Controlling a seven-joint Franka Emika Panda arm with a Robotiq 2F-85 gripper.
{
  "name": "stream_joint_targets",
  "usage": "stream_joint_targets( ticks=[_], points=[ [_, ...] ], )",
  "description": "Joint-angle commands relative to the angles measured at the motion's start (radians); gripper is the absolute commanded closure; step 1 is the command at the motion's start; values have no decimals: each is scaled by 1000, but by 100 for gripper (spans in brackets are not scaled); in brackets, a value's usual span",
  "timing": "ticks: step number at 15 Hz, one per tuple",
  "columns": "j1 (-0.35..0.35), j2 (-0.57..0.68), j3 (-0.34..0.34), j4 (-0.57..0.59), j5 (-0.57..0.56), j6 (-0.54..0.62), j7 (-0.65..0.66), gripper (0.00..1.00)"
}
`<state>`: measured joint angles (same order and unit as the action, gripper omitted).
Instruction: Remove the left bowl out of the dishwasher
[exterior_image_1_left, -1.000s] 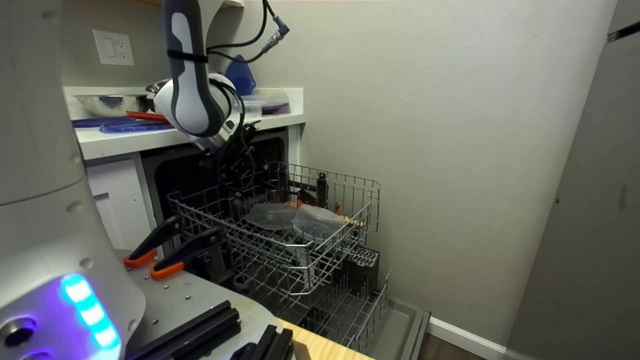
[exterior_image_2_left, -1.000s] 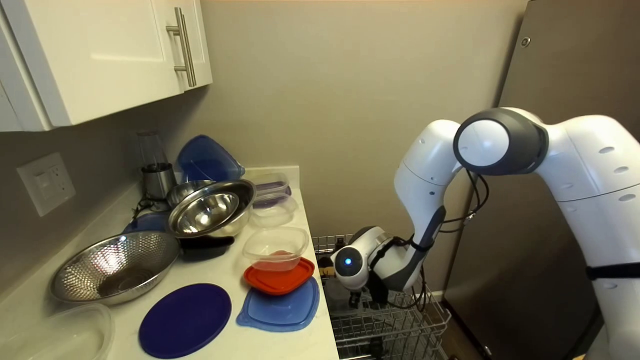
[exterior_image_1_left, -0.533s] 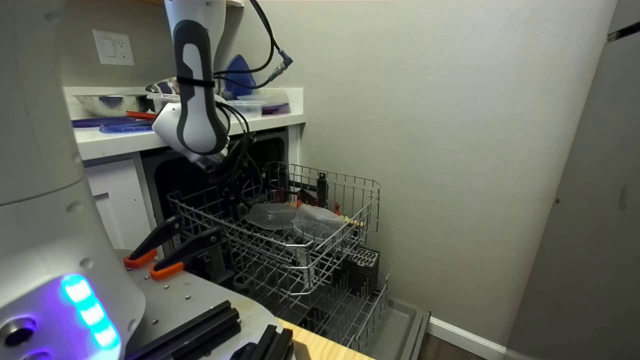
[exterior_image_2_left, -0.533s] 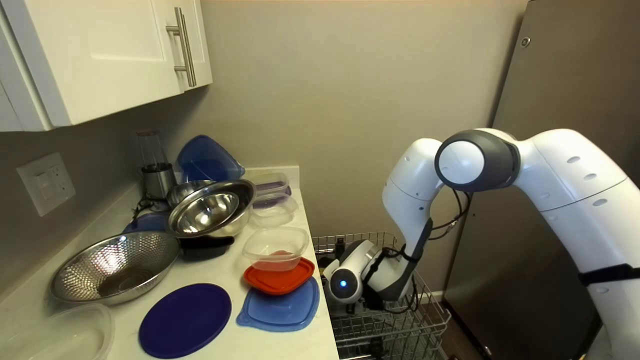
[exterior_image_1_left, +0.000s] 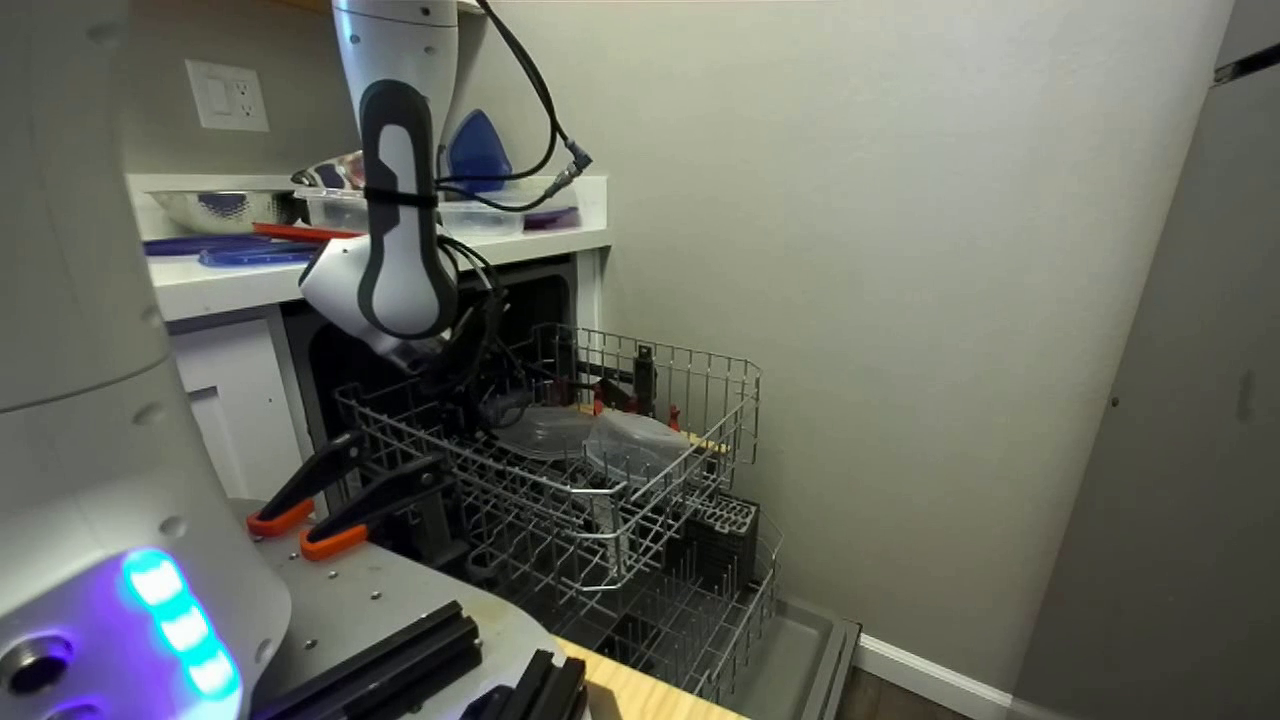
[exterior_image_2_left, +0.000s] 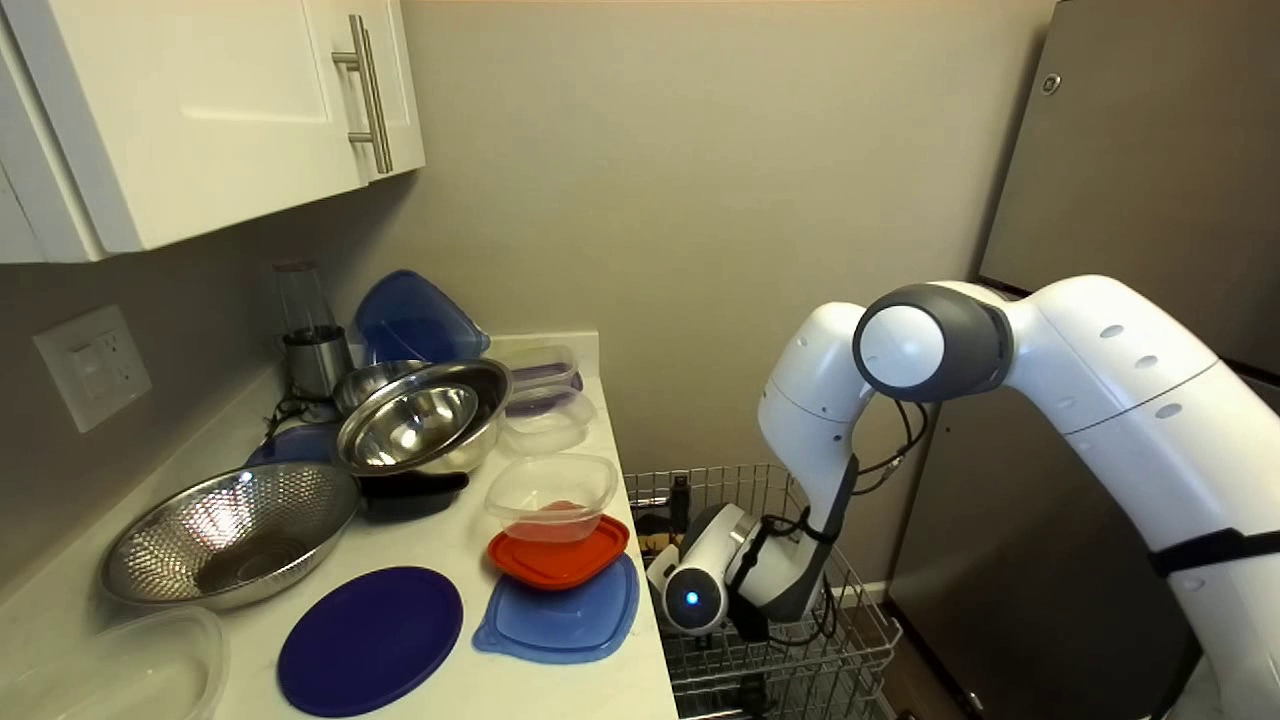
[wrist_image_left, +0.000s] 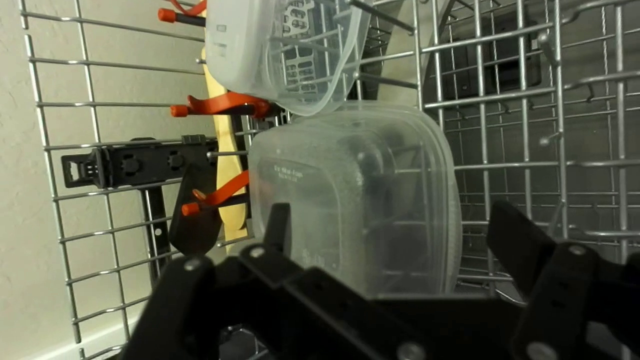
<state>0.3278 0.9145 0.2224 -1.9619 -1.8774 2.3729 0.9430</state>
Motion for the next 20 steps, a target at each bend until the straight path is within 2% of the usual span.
stream_joint_targets(
  ticks=[1,6,13,20],
  points=[
    [-21,19,31,-7,-93,-33,76,0],
    [-36,37,52,-19,-175,-57,133,0],
    [-71,41,63,-37,-219,-93,176,0],
    [-123,66,63,-1,-290,-68,209,0]
  ],
)
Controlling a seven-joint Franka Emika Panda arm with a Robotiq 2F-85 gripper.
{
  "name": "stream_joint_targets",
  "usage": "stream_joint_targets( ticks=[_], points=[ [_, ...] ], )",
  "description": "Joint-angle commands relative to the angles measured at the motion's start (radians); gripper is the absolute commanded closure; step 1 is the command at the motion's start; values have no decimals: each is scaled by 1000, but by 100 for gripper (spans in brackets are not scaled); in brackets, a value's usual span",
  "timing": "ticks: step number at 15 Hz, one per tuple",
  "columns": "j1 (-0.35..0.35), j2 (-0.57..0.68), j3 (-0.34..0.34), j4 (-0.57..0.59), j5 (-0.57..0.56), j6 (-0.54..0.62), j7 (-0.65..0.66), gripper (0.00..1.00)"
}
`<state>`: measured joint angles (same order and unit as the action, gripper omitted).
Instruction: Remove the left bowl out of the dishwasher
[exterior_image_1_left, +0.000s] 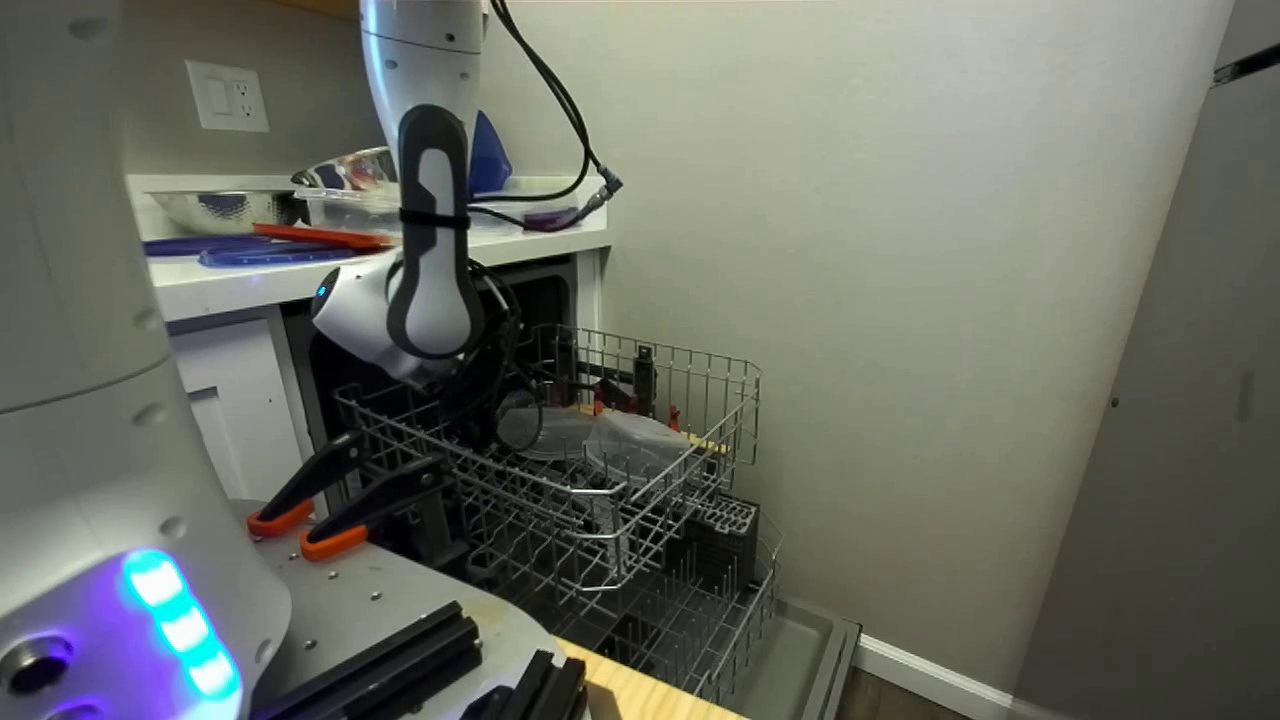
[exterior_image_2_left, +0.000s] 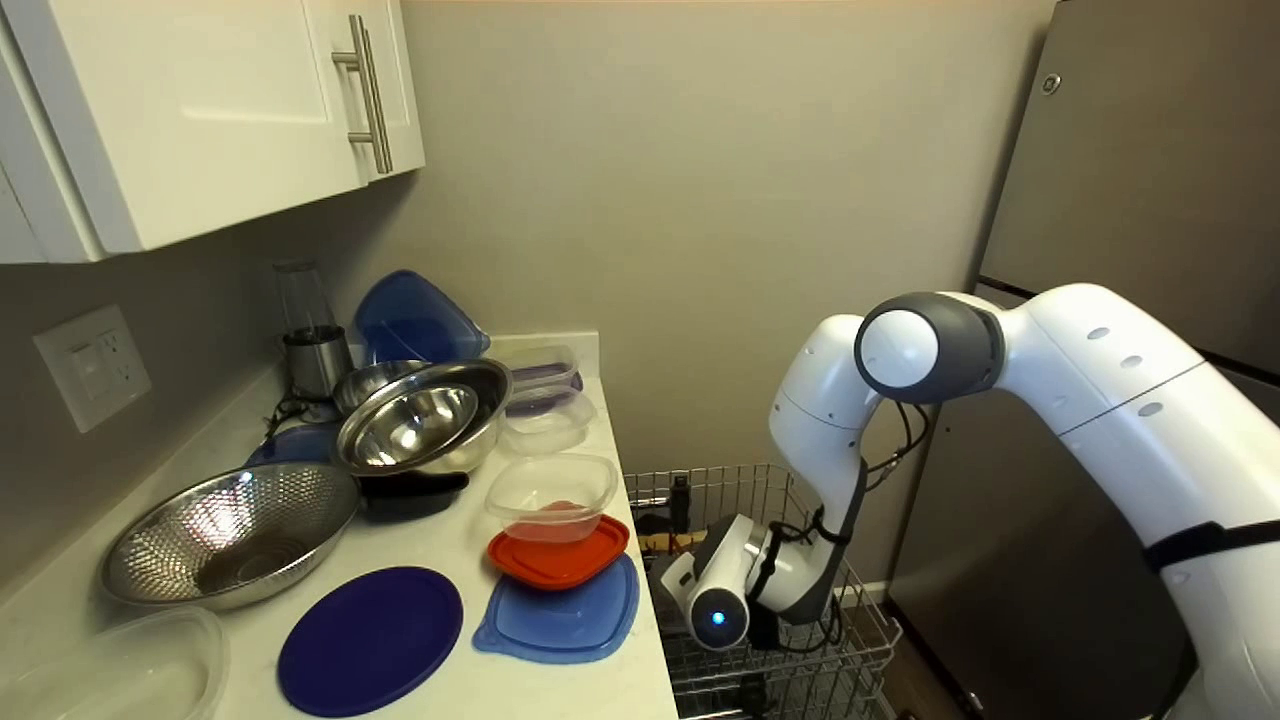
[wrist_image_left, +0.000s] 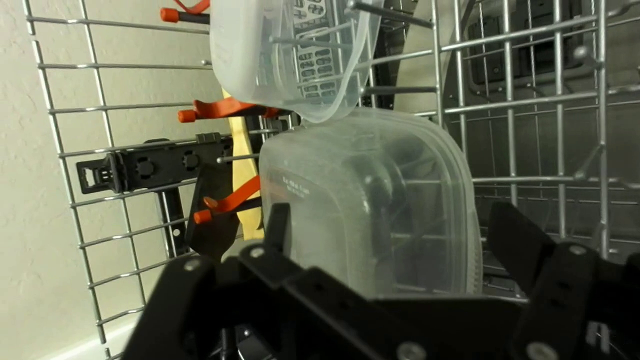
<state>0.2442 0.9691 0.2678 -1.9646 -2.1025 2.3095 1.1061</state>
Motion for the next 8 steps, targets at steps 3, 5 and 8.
stream_joint_targets(
  ticks=[3,5,8],
  points=[
    [-67,30,20,26,-125,8,68,0],
    [-82,53,25,52,-158,22,73,0],
    [-107,80,41,83,-194,59,72,0]
  ],
)
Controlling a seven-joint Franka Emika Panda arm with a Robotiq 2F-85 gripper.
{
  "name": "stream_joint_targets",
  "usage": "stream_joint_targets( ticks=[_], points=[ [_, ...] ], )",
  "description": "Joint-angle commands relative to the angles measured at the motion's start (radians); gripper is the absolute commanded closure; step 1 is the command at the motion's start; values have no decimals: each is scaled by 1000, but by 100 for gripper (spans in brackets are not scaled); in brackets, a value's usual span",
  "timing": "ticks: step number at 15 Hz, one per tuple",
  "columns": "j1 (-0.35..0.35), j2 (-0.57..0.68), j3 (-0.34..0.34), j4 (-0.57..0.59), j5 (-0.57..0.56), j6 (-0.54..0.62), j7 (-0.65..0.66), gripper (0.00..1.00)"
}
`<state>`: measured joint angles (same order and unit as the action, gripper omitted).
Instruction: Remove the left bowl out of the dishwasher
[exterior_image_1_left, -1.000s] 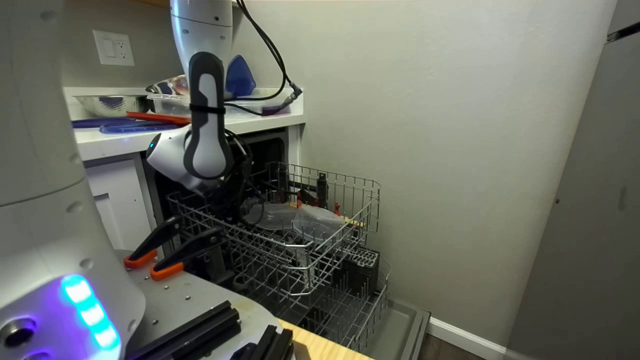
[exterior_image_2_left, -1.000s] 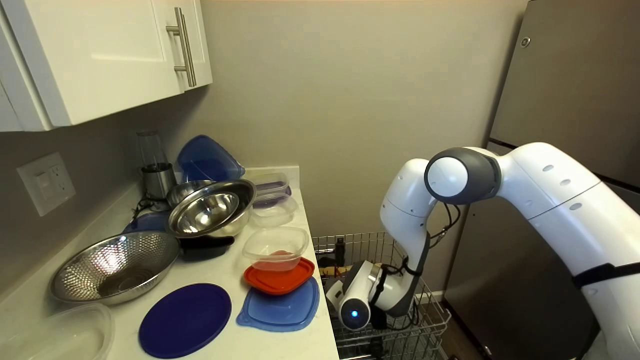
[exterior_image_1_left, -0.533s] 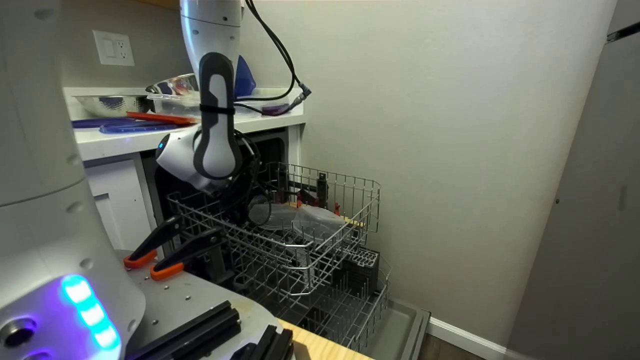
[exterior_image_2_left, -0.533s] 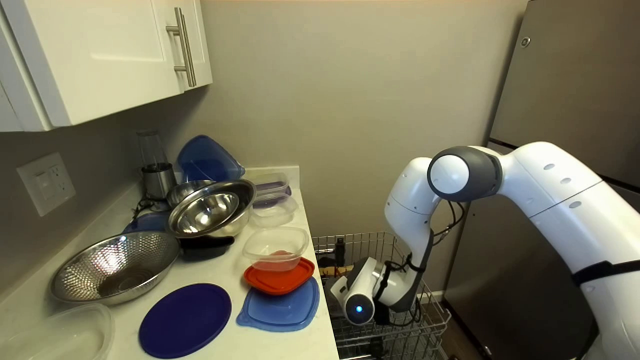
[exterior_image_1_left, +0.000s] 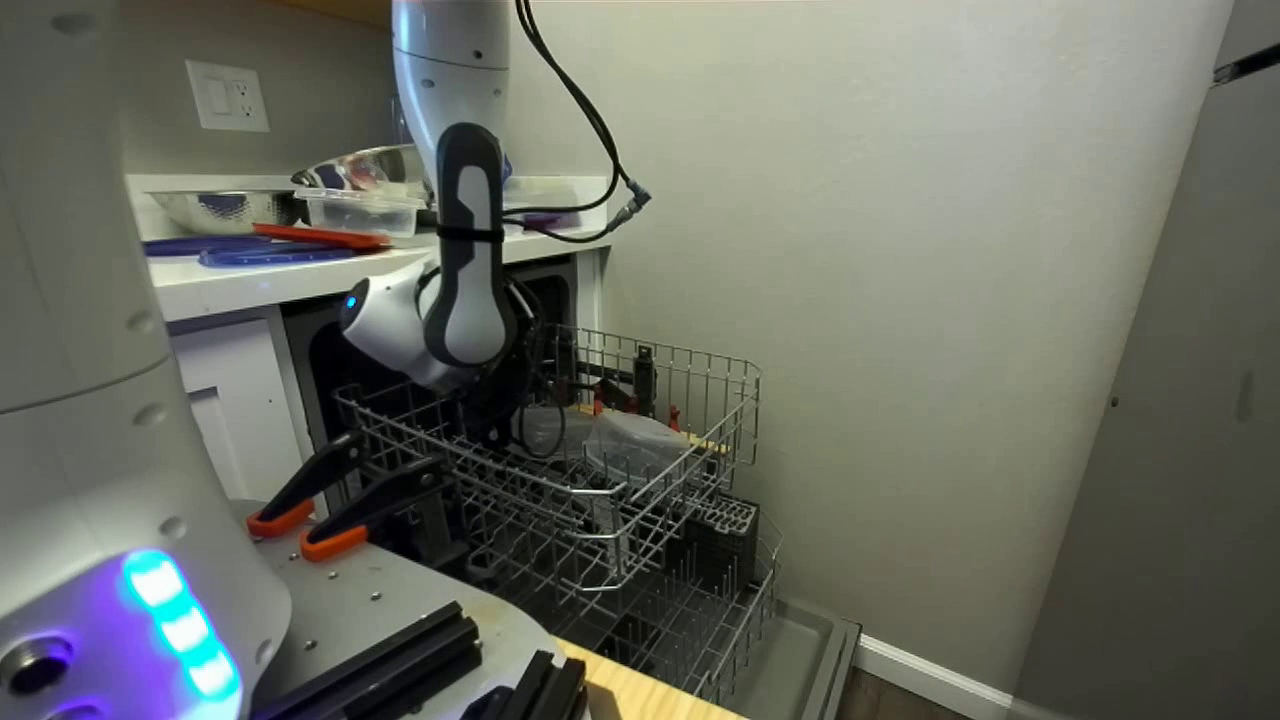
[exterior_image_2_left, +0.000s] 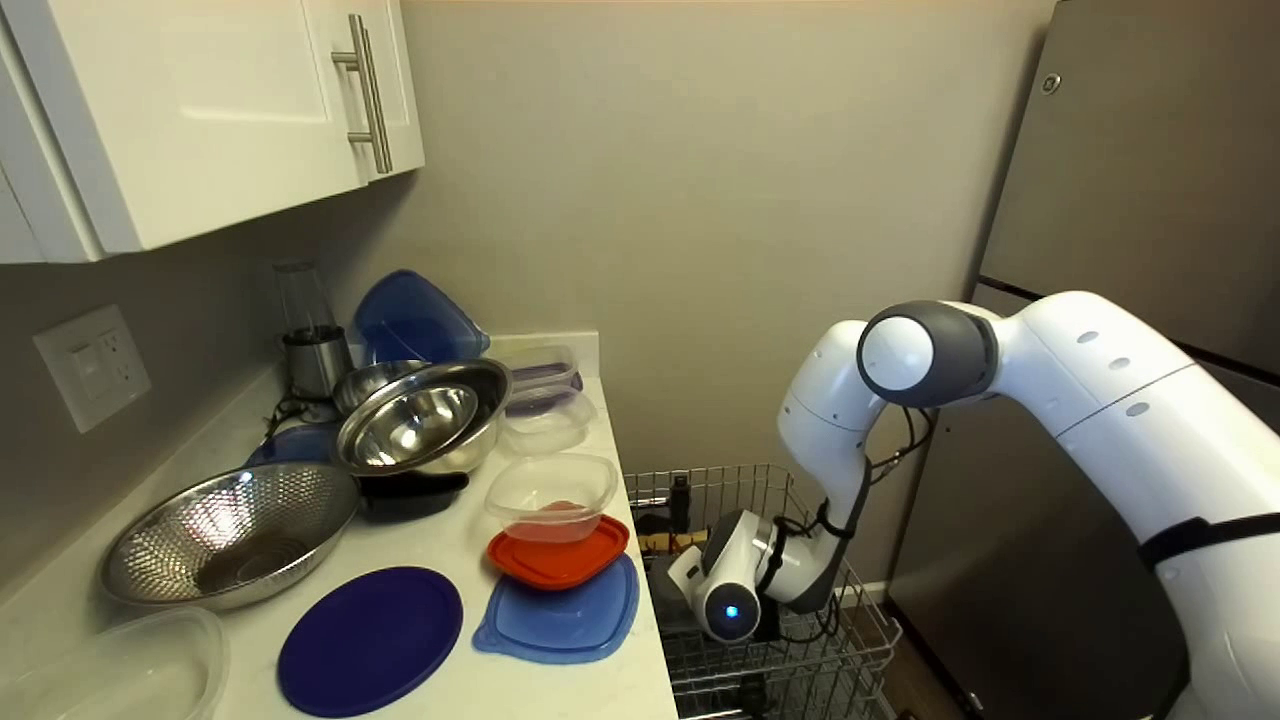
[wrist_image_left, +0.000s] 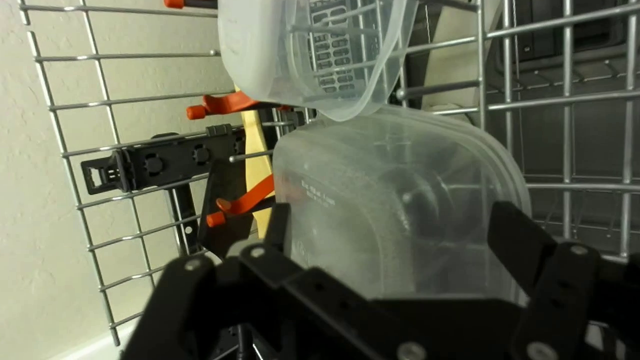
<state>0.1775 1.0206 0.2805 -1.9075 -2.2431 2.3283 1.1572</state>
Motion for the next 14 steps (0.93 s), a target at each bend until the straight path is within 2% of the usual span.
stream_joint_targets(
  ticks=[1,8,14],
  points=[
    [-49,33,37,30,-66,62,20,0],
    [-78,-3,68,-1,-71,117,7,0],
    [-67,18,82,7,-65,143,-9,0]
  ],
)
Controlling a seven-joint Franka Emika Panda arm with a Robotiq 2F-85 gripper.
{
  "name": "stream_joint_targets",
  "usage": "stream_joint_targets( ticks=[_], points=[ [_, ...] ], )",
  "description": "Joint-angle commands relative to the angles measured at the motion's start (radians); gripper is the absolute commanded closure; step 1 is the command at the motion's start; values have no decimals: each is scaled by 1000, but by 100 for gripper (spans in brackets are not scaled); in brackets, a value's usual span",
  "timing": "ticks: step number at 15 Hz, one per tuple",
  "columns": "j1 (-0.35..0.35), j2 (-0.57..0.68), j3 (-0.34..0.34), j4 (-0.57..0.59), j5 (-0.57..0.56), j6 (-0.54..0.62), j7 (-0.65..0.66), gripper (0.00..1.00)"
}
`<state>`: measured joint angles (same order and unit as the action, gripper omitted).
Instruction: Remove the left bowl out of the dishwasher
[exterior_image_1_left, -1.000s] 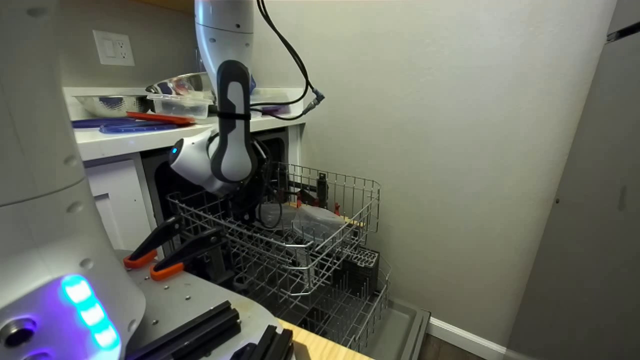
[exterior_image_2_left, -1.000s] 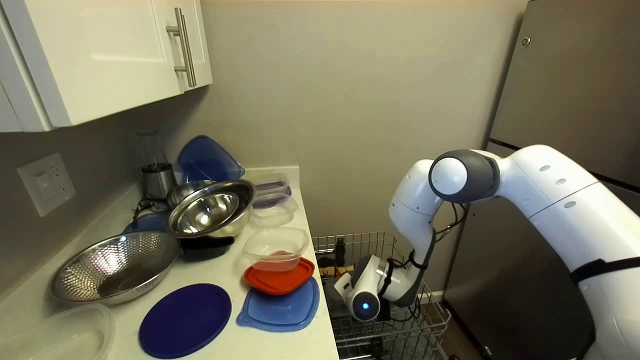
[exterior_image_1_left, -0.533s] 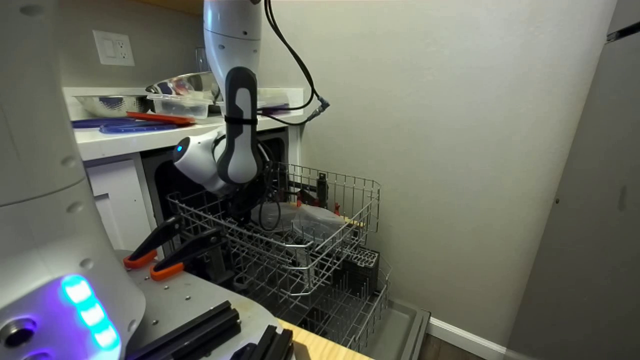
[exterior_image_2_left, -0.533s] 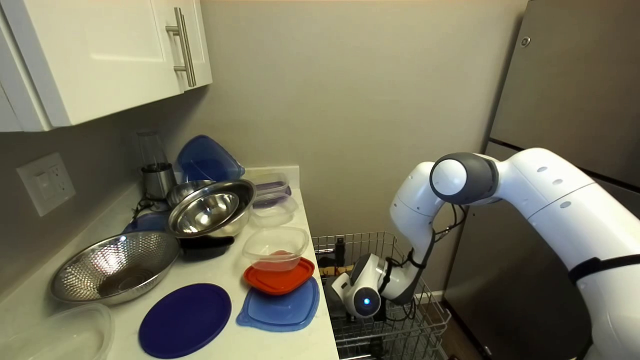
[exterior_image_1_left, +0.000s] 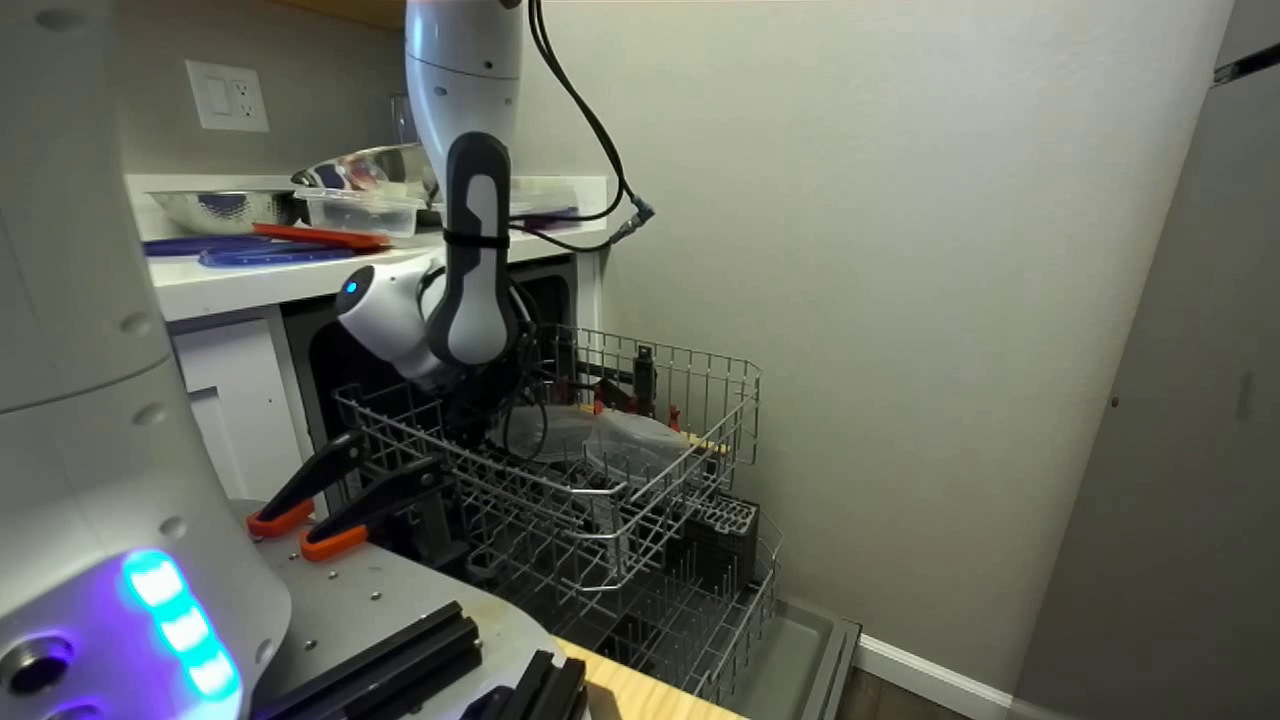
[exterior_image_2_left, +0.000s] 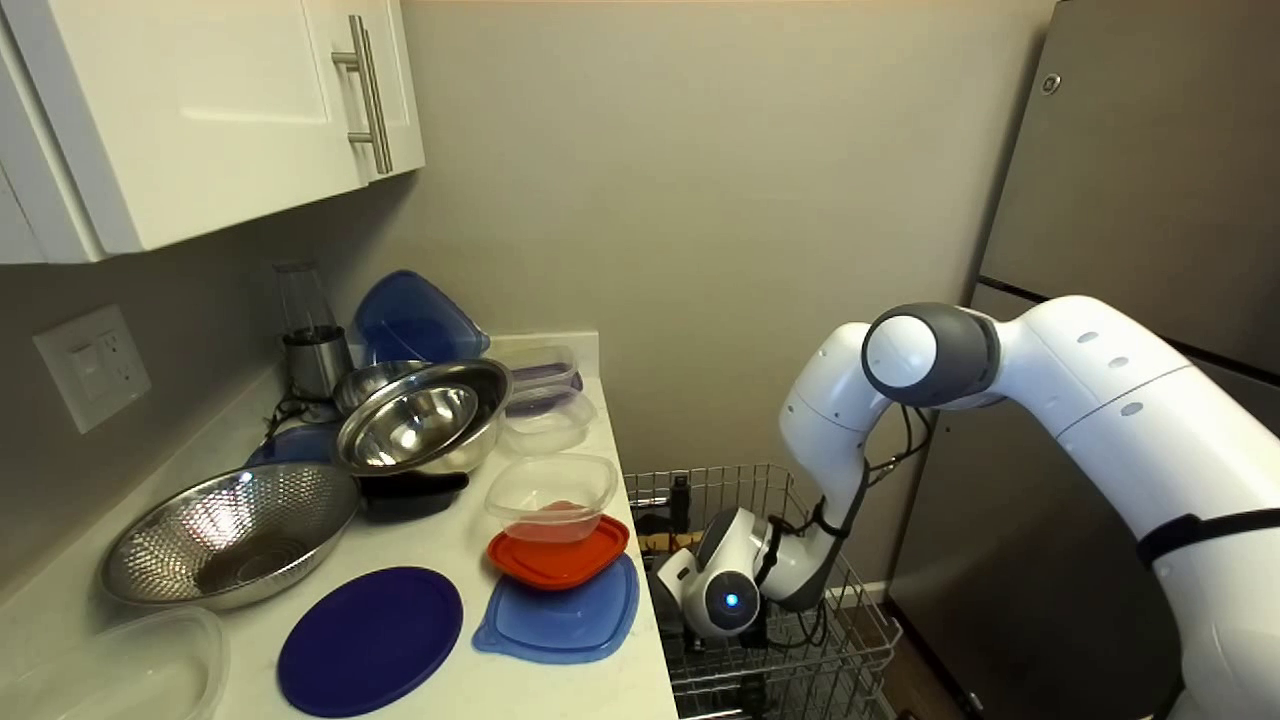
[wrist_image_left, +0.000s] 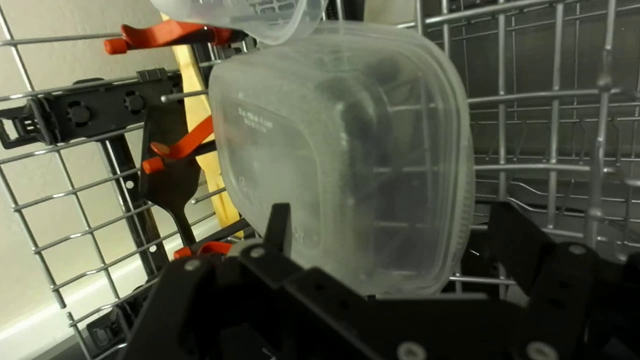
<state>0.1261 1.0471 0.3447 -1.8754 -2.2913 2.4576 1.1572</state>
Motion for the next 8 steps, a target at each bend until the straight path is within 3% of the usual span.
stream_joint_targets(
  ticks=[1,8],
  points=[
    [-7,-7,17,-26,-14,1,-16,0],
    [20,9,10,-23,-35,-40,-21,0]
  ],
)
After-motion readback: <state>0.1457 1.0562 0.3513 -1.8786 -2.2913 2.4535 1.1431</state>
